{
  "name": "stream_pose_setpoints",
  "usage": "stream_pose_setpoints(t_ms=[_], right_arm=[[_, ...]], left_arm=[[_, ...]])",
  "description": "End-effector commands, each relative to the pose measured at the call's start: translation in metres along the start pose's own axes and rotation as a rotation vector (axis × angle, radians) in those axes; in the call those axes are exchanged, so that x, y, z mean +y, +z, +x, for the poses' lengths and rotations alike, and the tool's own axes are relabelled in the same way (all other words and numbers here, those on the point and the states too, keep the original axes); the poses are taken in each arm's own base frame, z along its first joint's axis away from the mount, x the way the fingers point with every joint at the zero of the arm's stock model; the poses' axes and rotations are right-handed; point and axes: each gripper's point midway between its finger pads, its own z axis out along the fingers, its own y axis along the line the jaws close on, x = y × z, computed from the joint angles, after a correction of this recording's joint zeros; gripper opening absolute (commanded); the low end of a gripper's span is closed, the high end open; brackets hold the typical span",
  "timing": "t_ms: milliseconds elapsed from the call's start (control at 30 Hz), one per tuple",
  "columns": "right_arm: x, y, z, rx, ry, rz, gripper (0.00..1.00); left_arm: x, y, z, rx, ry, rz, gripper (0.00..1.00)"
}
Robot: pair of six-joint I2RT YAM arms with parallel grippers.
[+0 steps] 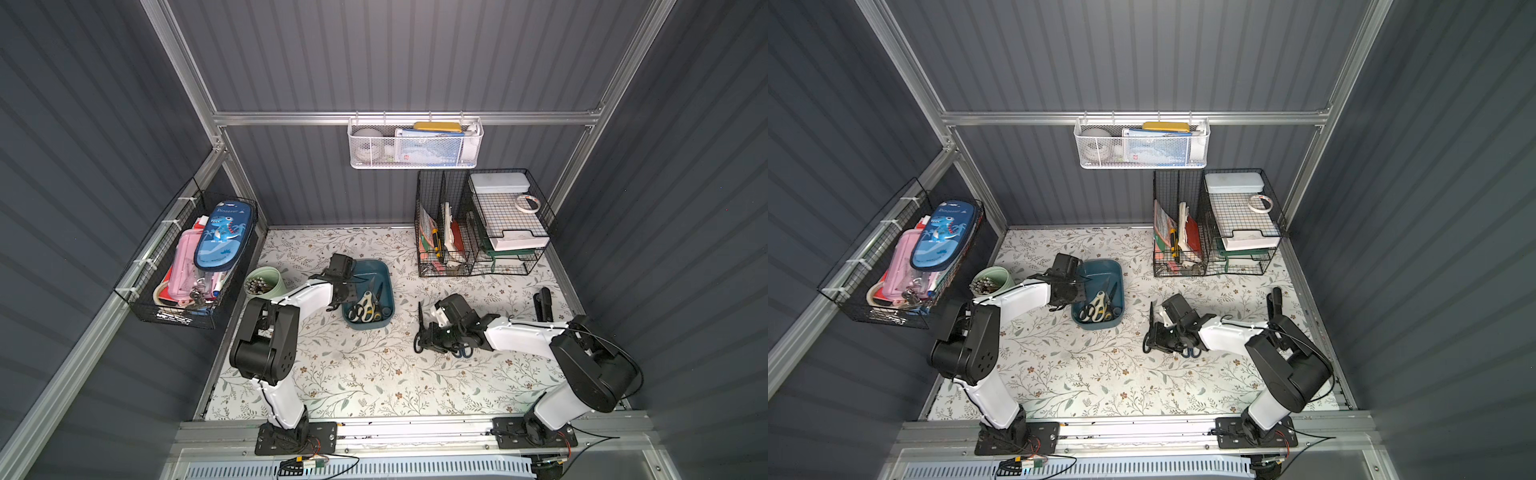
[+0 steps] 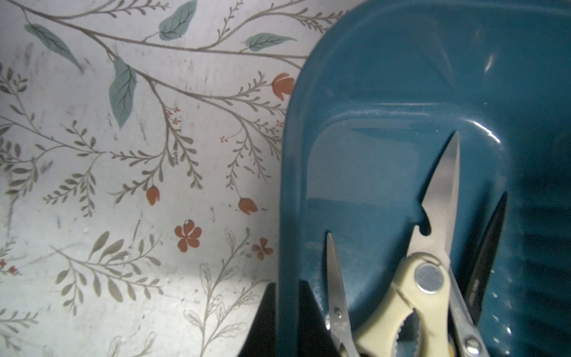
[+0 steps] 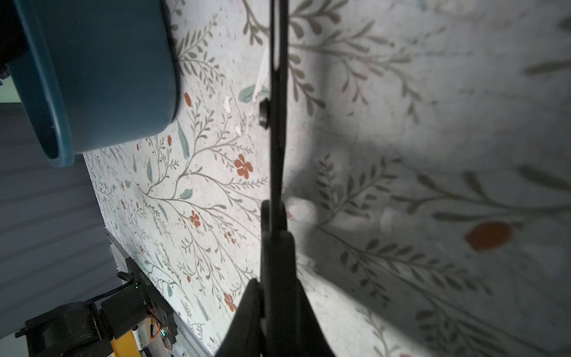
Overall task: Take the scissors out of the storage box
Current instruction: Move the storage box to the center of the board.
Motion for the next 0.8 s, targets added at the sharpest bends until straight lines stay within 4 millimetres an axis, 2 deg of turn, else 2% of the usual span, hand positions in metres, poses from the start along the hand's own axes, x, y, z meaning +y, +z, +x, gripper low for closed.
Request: stream_pose_setpoints(t_ms=[0, 100, 167, 300, 467, 567, 667, 767], right_arm=[[-0.012, -0.002, 0.006, 0.005, 0.018, 0.053, 0.12], [-0.015, -0.003, 0.010, 0.027, 0.016, 0.071, 0.16], [-0.017, -0.003, 0.011, 0.042, 0.016, 0.087, 0.23], [-0.024, -0.009, 0.012, 0.055, -0.007, 0.150, 0.30], [-0.020, -0.028, 0.009, 0.058, -0.064, 0.211, 0.37], [-0.015, -0.041, 0.014, 0.107, -0.114, 0.235, 0.44], [-0.019, -0.056, 0.018, 0.150, -0.171, 0.303, 0.49], [-0.023, -0.073, 0.006, 0.098, -0.223, 0.388, 0.50]], left_arm=[[-0.009, -0.015, -0.013, -0.039, 0.009, 0.044, 0.14], [-0.009, -0.016, -0.014, -0.038, 0.009, 0.046, 0.14], [-0.010, -0.017, -0.015, -0.041, 0.011, 0.048, 0.14], [-0.009, -0.017, -0.015, -0.039, 0.010, 0.046, 0.15], [-0.008, -0.026, -0.022, -0.059, 0.006, 0.035, 0.19], [-0.005, -0.036, -0.032, -0.079, 0.011, 0.014, 0.20], [-0.006, -0.045, -0.041, -0.100, 0.026, 0.006, 0.21], [-0.017, -0.051, -0.045, -0.108, 0.045, 0.038, 0.21]])
